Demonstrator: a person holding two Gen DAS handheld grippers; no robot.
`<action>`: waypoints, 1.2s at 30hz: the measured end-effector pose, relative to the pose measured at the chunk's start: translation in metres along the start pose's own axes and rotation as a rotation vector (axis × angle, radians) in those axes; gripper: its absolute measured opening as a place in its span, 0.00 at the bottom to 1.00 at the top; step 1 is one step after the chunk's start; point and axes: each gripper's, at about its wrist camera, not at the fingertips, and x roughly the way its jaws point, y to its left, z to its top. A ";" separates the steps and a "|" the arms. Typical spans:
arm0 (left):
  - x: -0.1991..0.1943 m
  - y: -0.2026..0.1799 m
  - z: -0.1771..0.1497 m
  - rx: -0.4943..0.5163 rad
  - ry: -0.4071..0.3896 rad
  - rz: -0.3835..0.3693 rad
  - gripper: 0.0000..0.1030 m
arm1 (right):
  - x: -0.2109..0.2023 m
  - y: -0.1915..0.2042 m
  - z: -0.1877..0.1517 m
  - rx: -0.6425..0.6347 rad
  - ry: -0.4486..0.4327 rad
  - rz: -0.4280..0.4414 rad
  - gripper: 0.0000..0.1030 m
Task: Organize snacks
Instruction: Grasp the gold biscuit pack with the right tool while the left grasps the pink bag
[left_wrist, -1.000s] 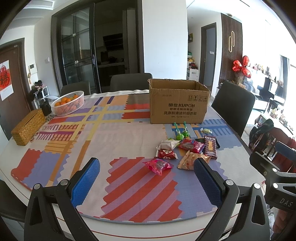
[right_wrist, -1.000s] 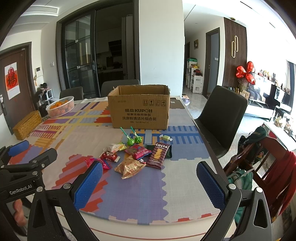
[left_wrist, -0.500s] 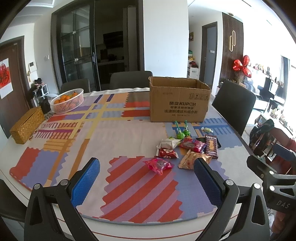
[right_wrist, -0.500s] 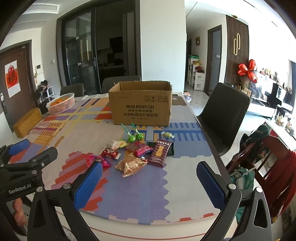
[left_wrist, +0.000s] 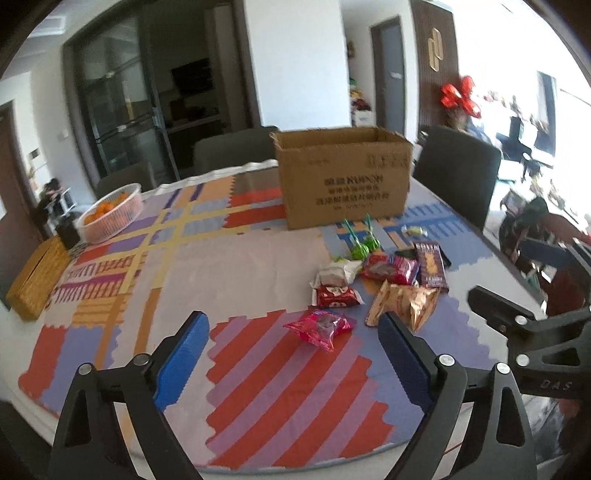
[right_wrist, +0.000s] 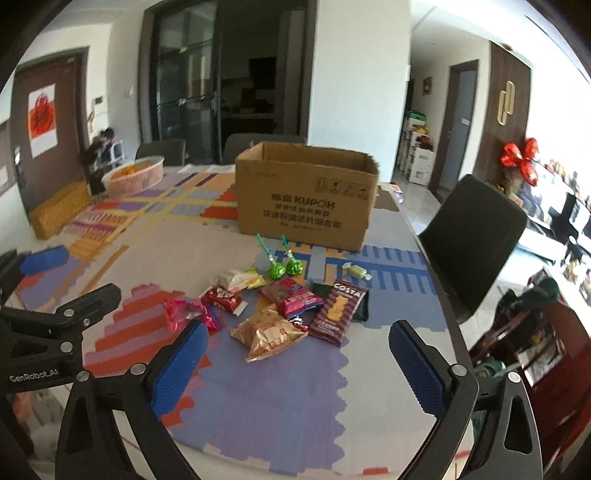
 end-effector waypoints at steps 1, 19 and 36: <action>0.006 -0.001 0.000 0.021 0.007 -0.009 0.90 | 0.006 0.002 0.000 -0.016 0.010 0.010 0.92; 0.103 -0.004 0.003 0.147 0.182 -0.190 0.77 | 0.105 0.012 0.003 -0.121 0.219 0.162 0.69; 0.127 -0.008 -0.011 0.060 0.310 -0.300 0.57 | 0.128 0.017 -0.009 -0.061 0.350 0.296 0.50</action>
